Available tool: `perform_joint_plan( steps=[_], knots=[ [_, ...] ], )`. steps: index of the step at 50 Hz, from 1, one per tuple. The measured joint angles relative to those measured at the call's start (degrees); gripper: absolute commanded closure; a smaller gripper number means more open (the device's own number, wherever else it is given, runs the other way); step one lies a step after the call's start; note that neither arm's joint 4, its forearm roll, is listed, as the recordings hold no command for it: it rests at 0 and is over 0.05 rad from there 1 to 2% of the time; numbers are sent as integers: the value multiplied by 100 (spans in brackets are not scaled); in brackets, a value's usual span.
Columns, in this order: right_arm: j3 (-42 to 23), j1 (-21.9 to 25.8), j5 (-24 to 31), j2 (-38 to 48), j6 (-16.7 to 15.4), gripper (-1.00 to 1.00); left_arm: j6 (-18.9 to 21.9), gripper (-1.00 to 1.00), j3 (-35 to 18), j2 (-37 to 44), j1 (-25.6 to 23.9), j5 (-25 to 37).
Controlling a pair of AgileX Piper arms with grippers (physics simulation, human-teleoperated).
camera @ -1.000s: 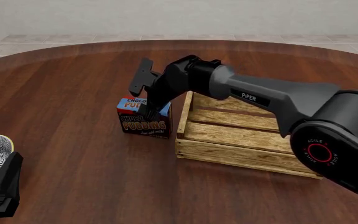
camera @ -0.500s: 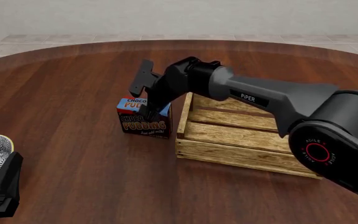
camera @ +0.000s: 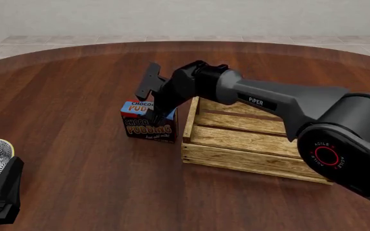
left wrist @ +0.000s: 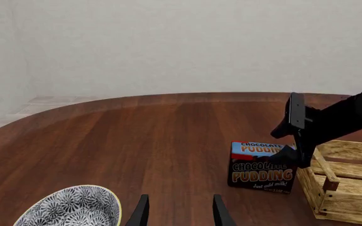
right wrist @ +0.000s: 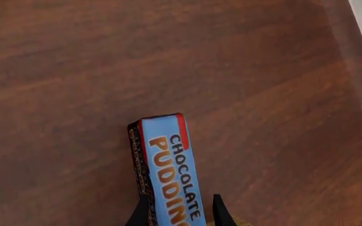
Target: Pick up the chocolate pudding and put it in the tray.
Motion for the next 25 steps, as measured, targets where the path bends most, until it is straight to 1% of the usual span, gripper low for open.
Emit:
perform_joint_plan(
  steps=[25],
  knots=[
    [99, -42, -93, 3, 61, -100, 0, -100, 0, 0, 0, 0]
  ],
)
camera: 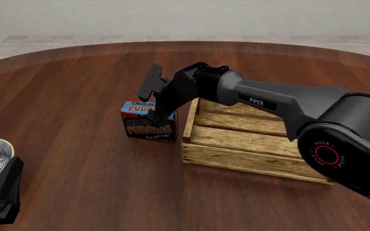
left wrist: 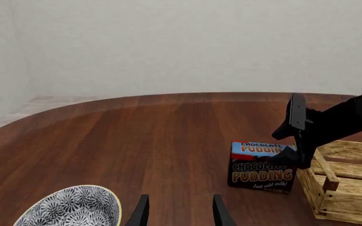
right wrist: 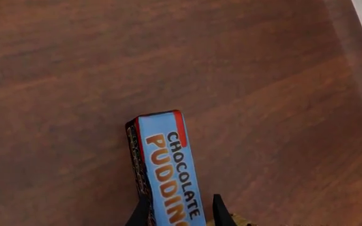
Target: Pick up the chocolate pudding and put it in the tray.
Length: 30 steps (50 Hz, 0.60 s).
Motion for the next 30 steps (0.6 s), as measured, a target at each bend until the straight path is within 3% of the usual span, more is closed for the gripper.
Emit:
perform_joint_plan(
  steps=[30],
  knots=[
    [38, -4, -91, 55, 100, -100, 0, -100, 0, 0, 0, 0]
  ],
)
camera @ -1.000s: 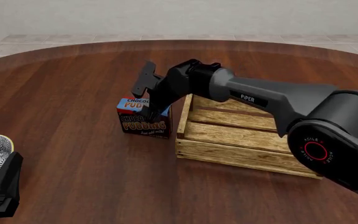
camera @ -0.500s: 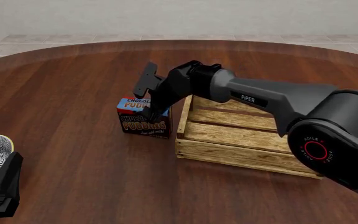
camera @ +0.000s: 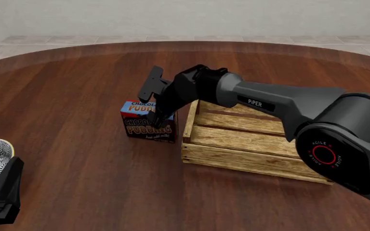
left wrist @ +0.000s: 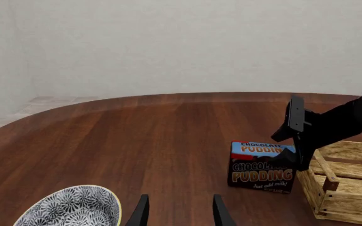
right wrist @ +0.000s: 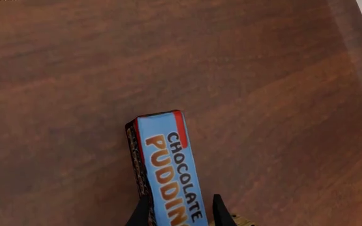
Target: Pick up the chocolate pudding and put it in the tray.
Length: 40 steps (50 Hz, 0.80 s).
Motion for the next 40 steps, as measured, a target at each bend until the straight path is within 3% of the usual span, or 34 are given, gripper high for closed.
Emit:
perform_joint_plan(
  steps=[40],
  knots=[
    [-9, 5, -77, 89, 107, -100, 0, -100, 0, 0, 0, 0]
  ],
)
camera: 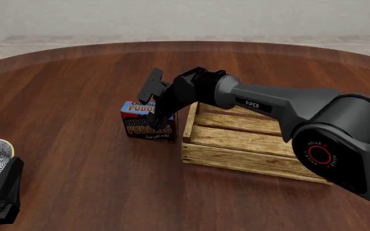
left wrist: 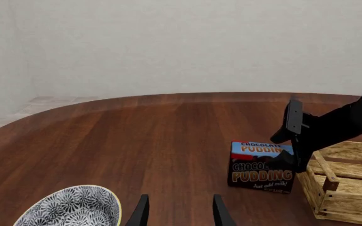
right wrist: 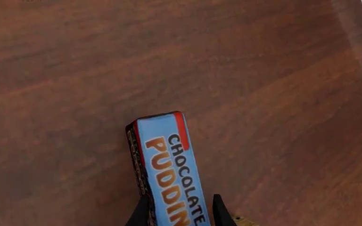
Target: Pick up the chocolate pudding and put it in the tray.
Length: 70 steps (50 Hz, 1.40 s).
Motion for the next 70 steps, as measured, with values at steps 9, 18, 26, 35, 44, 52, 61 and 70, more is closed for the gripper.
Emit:
perform_joint_plan(
  steps=[9, 18, 26, 35, 44, 52, 61, 70],
  knots=[
    [23, 11, -18, -14, 21, -100, 0, -100, 0, 0, 0, 0],
    [204, 155, -70, -138, 98, 100, 0, -100, 0, 0, 0, 0],
    [368, 303, -101, -263, 197, 100, 0, -100, 0, 0, 0, 0],
    [536, 429, -150, -393, 230, 100, 0, -100, 0, 0, 0, 0],
    [600, 427, -202, -583, 121, 100, 0, -100, 0, 0, 0, 0],
    [634, 341, -216, -849, -34, 100, 0, -100, 0, 0, 0, 0],
    [733, 292, -109, -1312, -250, 100, 0, -100, 0, 0, 0, 0],
    [767, 243, 196, -1853, -541, 100, 0, -100, 0, 0, 0, 0]
  ],
)
